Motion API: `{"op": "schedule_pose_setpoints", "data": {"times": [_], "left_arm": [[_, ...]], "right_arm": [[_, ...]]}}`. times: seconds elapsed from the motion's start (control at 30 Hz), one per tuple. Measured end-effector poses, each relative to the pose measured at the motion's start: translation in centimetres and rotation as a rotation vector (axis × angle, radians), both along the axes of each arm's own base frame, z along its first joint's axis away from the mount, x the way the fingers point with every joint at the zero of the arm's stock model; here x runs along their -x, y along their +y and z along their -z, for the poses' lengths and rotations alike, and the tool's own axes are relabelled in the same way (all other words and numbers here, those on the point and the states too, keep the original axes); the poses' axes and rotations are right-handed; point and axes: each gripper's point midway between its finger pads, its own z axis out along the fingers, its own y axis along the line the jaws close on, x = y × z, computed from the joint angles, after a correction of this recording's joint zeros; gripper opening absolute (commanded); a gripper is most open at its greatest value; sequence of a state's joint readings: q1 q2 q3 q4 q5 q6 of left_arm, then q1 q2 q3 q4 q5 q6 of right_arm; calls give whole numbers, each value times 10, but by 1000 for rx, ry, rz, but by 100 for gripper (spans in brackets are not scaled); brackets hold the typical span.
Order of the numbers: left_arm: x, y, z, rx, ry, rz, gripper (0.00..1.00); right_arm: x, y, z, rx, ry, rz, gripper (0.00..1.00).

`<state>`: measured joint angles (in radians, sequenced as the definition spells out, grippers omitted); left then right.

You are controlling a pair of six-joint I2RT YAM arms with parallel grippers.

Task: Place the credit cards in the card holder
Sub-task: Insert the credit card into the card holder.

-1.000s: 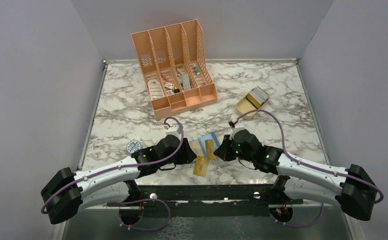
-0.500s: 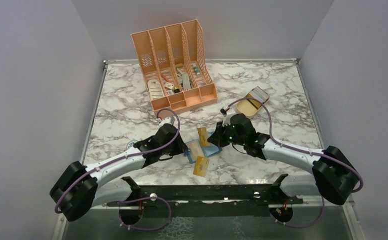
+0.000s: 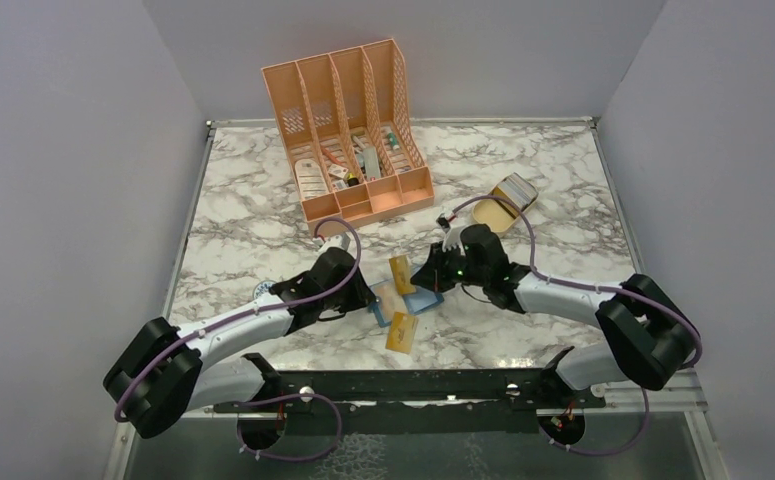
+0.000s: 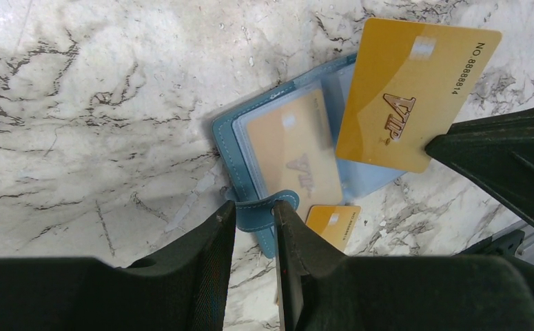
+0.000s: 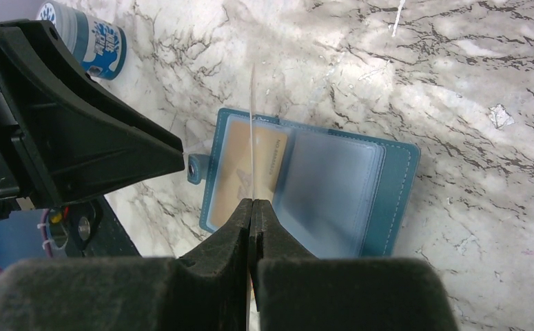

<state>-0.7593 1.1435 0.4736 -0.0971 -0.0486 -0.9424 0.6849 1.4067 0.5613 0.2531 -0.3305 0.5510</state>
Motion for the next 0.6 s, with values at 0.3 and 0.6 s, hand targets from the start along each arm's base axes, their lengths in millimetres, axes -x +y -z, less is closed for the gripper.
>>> {"op": "schedule_pose_setpoints", "data": {"times": [0.3,0.6], "left_arm": [[1,1,6,-16,14,2,30],[1,4,11,-30,23,0,29]], "right_arm": [[-2,-6,14,10,3,7,1],[3,-9,32,23,34,-3,1]]}}
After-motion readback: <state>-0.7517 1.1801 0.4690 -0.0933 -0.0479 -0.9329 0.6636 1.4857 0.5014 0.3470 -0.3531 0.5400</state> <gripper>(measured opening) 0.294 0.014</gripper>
